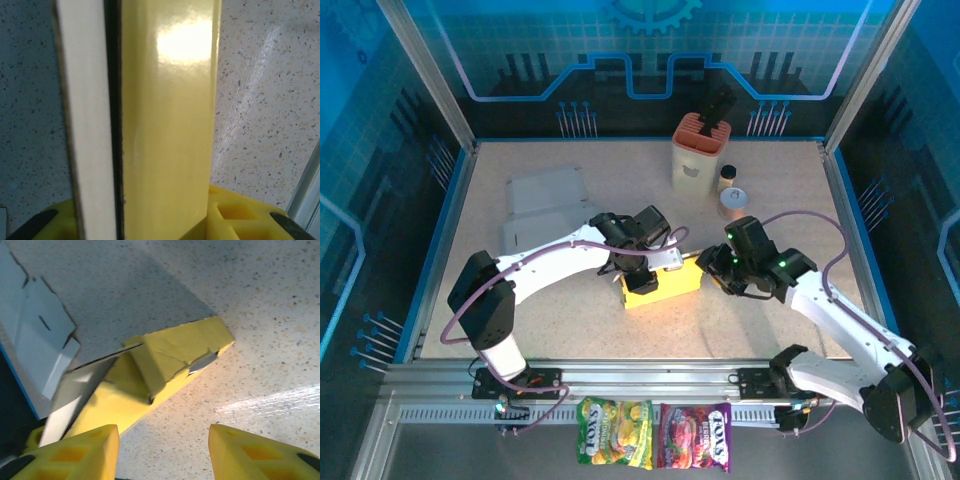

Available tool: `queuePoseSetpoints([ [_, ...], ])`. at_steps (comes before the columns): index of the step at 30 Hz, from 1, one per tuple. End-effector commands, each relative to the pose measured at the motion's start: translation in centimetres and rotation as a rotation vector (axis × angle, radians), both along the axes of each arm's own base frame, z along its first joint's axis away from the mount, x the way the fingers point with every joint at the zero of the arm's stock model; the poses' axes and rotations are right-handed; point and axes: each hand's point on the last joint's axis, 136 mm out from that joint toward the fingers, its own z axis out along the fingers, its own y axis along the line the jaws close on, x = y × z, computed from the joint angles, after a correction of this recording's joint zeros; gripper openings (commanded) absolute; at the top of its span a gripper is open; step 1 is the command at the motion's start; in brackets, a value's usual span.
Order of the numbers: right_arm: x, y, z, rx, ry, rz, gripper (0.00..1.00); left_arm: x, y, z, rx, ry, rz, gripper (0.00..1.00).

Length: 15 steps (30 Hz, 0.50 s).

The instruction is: Fold the paper box

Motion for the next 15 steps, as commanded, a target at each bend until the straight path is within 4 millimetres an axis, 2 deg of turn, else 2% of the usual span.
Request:
queuePoseSetpoints([
  [1,1.0,0.4,-0.6,-0.008,-0.005,0.000,0.51,-0.4,-0.5,0.5,-0.016,0.011,-0.007,0.35],
  [4,1.0,0.2,-1.6,-0.038,0.040,-0.011,0.51,-0.3,-0.5,0.5,-0.013,0.002,-0.009,0.35],
  [7,0.0,-0.3,-3.0,-0.065,0.111,-0.023,0.46,-0.1,-0.5,0.9,-0.017,-0.018,-0.010,0.37],
  [9,-0.9,-0.9,-3.8,-0.096,0.162,-0.029,0.45,0.0,-0.6,1.1,-0.024,-0.034,-0.010,0.51],
  [15,-2.5,-2.0,-4.8,-0.147,0.250,-0.052,0.36,-0.2,-0.9,1.5,-0.049,-0.035,-0.009,0.51],
])
